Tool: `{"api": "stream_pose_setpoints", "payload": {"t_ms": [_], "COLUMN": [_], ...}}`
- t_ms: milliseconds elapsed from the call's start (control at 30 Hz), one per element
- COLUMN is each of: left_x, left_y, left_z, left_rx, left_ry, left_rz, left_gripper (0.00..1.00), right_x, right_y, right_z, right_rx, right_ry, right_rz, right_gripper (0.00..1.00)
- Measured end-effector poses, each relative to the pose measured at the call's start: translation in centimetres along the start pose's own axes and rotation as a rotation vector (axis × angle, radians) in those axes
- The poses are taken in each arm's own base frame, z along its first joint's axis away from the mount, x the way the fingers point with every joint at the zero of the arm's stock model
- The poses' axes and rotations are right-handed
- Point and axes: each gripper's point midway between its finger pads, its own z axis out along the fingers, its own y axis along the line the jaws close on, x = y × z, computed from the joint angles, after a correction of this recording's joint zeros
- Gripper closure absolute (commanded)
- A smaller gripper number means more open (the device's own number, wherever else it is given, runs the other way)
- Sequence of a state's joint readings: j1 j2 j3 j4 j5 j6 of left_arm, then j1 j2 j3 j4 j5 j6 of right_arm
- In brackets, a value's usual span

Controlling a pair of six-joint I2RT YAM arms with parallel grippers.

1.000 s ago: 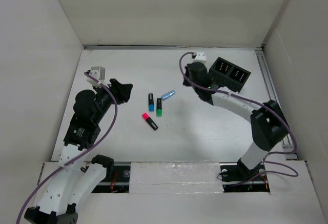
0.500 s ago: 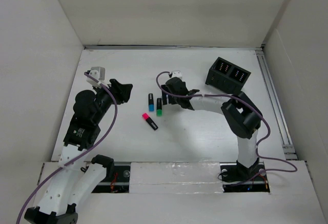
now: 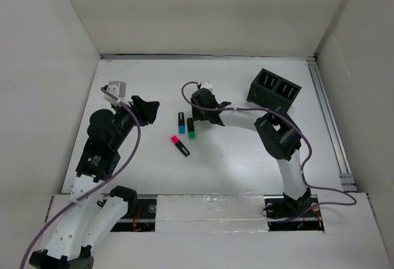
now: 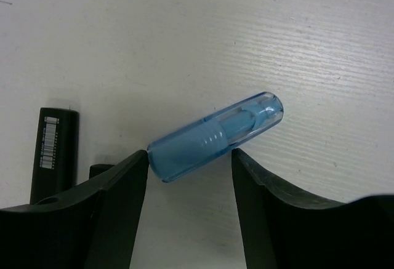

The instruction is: Organize the desk

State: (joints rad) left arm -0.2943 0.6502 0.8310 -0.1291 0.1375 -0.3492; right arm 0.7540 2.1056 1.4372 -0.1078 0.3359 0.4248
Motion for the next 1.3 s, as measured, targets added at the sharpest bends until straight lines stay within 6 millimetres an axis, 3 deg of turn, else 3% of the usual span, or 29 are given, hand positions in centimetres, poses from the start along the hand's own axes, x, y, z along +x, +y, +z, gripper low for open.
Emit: {"api": "stream_pose_setpoints", "payload": {"t_ms": [133,300,433,567,667,767,967,1100,1133,1233,1267,1300], "left_x": [0.0,-0.1,-0.2,-0.2,-0.2,-0.2,-0.2,-0.2,-0.2,-0.2,-0.2,-0.2], "left_y": [-0.1,-0.3,-0.4,-0.5,-0.5,-0.5,-0.5,-0.4,-0.4,-0.4,-0.4,-0.4], "left_z": [0.0,-0.1,-0.1,-0.1,-0.1,-0.1,0.0,0.0,0.0,0.0,0.0,0.0], "left_rx": [0.008,0.016,0.021,0.023,0.024,0.024,0.024,0.023,0.023,0.023,0.023,0.023], "left_ry": [0.0,-0.003,-0.005,-0.005,-0.006,-0.007,-0.005,-0.005,-0.005,-0.004,-0.004,-0.004], "left_rz": [0.0,0.001,0.001,0.001,0.002,0.002,0.002,0.001,0.001,0.001,0.001,0.001], "left_gripper": [0.51,0.51,0.51,0.51,0.51,0.51,0.51,0.51,0.51,0.51,0.51,0.51], "right_x": [-0.2,0.2,1.0,0.5,-0.1,-1.2,-3.0,-2.6,-2.4,-2.6,-2.6,-2.6], "right_y": [-0.2,-2.2,-5.5,-7.8,-8.1,-7.1,-6.8,-8.3,-8.6,-8.4,-8.4,-8.4], "right_z": [0.4,0.1,-1.2,-1.1,-1.1,-1.0,0.4,1.4,1.9,2.0,2.1,2.1], "right_rx": [0.03,0.101,0.148,0.161,0.153,0.125,0.094,0.118,0.126,0.125,0.126,0.128], "right_ry": [0.003,0.003,0.018,0.034,0.04,0.03,0.025,0.063,0.077,0.078,0.079,0.08], "right_rz": [-0.009,-0.022,-0.007,0.005,-0.011,-0.028,-0.023,-0.02,-0.023,-0.029,-0.032,-0.038], "right_gripper": [0.42,0.43,0.31,0.2,0.18,0.2,0.4,0.48,0.58,0.64,0.8,0.86]}}
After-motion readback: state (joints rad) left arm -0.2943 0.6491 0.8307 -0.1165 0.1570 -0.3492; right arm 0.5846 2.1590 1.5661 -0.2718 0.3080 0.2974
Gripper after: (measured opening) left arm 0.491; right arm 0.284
